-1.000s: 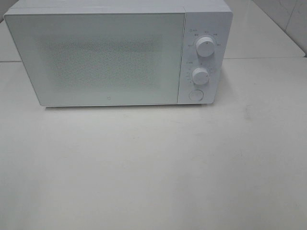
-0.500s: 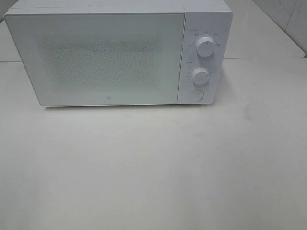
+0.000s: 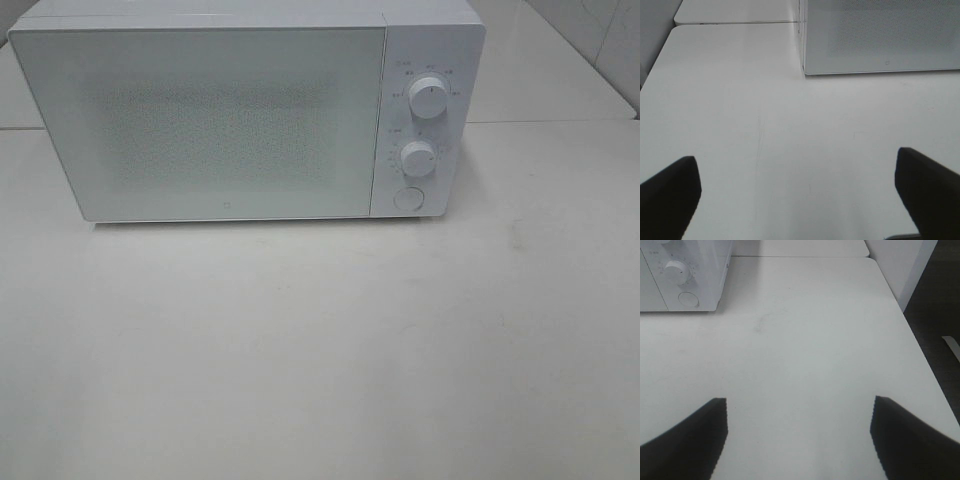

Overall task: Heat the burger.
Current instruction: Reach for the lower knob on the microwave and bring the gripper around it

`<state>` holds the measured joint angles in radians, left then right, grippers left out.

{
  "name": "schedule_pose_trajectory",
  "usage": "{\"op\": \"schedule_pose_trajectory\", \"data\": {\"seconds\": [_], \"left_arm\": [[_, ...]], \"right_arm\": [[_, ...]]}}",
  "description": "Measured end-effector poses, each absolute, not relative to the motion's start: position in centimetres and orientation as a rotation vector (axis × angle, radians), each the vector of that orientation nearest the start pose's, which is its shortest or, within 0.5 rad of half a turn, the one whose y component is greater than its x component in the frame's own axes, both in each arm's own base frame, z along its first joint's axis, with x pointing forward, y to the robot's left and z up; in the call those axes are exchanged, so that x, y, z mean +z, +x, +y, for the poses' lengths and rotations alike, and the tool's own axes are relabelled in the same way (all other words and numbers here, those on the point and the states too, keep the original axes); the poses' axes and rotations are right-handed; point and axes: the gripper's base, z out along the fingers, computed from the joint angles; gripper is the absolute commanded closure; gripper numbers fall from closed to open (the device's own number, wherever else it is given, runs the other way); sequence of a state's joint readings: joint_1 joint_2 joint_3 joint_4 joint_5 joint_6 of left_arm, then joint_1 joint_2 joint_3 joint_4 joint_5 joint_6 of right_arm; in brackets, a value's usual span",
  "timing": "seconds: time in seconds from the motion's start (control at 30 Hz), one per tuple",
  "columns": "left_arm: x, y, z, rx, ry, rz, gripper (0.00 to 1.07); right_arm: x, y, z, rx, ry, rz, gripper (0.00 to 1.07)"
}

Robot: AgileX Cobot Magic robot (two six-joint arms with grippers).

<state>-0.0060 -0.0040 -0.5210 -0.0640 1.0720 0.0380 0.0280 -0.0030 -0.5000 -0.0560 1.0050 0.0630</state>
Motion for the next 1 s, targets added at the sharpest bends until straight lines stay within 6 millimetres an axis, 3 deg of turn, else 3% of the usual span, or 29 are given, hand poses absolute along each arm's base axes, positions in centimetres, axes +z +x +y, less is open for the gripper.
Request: {"op": "schedule_pose_trajectory", "data": {"seconds": [0.33,0.6,1.0], "left_arm": [[28.2,-0.9,-0.5,-0.057,0.048,2.029,0.09],[28.2,-0.9,-0.5,-0.057,0.048,2.029,0.09],[28.2,-0.9,-0.5,-0.057,0.048,2.029,0.09]], "right_arm": [[28.6,-0.4,-0.4,-0.007,0.036,1.977,0.31],[30.4,2.6,-0.3,-0.005,0.025,1.940,0.31],[31.3,7.0,-0.1,-0.001,0.011,1.919,0.31]]}}
